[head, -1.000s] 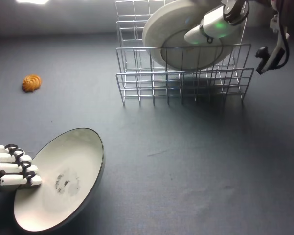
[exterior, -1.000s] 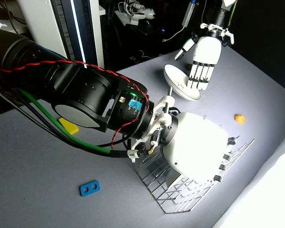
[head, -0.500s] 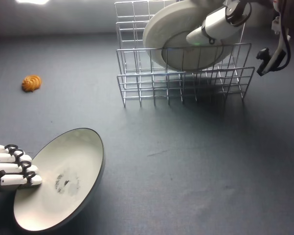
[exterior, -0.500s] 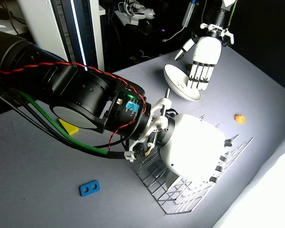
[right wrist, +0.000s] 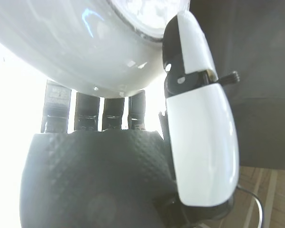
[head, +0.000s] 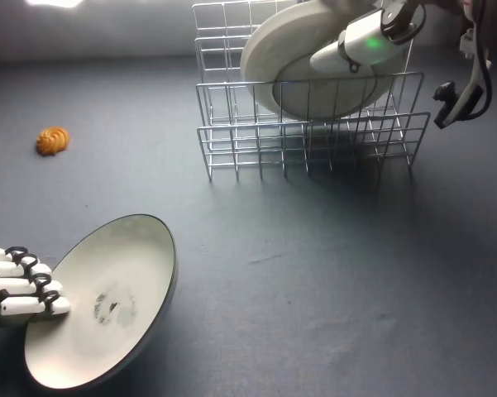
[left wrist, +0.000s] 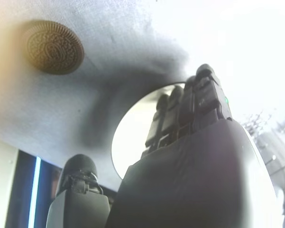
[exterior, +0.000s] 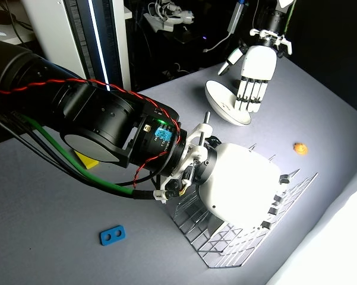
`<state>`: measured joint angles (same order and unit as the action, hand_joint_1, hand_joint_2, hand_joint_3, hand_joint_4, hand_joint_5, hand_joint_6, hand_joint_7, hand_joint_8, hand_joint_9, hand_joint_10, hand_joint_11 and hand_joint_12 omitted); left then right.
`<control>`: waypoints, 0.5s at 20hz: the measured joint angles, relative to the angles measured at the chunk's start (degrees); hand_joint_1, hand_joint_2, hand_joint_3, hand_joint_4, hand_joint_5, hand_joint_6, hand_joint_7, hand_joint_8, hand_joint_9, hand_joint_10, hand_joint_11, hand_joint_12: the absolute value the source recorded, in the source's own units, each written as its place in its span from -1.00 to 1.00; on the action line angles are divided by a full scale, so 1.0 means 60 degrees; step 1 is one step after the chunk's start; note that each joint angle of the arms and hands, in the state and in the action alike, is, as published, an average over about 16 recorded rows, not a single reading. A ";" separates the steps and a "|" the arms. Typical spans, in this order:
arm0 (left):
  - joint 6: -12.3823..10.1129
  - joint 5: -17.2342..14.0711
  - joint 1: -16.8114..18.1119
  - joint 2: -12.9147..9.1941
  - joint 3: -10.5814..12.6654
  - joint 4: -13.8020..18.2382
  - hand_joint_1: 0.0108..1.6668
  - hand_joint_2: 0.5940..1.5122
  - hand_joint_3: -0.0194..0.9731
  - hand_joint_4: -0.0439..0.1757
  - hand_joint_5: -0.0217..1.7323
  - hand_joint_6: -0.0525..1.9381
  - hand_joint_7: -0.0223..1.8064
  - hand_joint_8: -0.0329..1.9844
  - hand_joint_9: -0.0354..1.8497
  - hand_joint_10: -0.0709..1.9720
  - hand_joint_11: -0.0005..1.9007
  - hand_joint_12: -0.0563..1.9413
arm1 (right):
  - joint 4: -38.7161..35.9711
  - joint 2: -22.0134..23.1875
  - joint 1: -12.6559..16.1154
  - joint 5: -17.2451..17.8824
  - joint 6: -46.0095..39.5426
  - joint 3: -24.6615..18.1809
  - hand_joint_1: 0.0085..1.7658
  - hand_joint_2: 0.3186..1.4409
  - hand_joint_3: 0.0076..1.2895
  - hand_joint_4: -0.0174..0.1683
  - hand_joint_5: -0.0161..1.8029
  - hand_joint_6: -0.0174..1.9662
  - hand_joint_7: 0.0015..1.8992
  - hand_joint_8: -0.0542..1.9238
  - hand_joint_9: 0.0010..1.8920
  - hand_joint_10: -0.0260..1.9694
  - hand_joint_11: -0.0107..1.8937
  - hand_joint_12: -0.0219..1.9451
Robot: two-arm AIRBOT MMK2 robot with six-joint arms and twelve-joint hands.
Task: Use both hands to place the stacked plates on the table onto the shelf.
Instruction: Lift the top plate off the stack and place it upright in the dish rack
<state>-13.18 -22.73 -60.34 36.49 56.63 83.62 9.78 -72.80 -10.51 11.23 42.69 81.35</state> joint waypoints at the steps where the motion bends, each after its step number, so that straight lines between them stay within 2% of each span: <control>1: 0.0000 0.0008 -0.0007 -0.0009 -0.0013 -0.0018 -0.99 0.07 -0.92 -0.67 -0.94 -0.96 -0.99 -0.98 -0.98 -0.95 -0.98 -0.95 | -0.0002 0.0005 0.0010 -0.0010 0.0008 -0.0001 0.31 0.33 -0.99 -0.91 -0.14 0.18 0.00 -0.26 0.05 -0.48 -0.14 0.16; 5: 0.0000 0.0021 -0.0024 -0.0040 -0.0043 -0.0082 -0.99 0.07 -0.92 -0.67 -0.94 -0.96 -0.98 -0.98 -0.98 -0.95 -0.98 -0.95 | -0.0010 0.0023 0.0071 -0.0069 0.0051 -0.0002 0.28 0.35 -0.99 -0.90 -0.14 0.03 0.00 -0.37 0.05 -0.48 -0.18 0.16; 8: -0.0001 0.0016 -0.0016 -0.0052 -0.0051 -0.0095 -0.99 0.07 -0.92 -0.67 -0.94 -0.96 -0.98 -0.98 -0.98 -0.95 -0.98 -0.95 | -0.0017 0.0039 0.0132 -0.0121 0.0109 -0.0002 0.28 0.36 -0.99 -0.91 -0.12 -0.02 0.00 -0.28 0.05 -0.46 -0.19 0.14; 10: -0.0001 0.0014 -0.0001 -0.0053 -0.0053 -0.0096 -0.99 0.07 -0.92 -0.67 -0.93 -0.96 -0.98 -0.98 -0.98 -0.95 -0.98 -0.95 | -0.0022 0.0052 0.0166 -0.0154 0.0147 -0.0003 0.28 0.36 -0.99 -0.92 -0.10 -0.03 0.00 -0.27 0.04 -0.35 -0.18 0.13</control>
<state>-13.18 -22.65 -60.35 36.17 56.31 83.04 9.65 -72.49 -9.51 10.30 43.57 81.34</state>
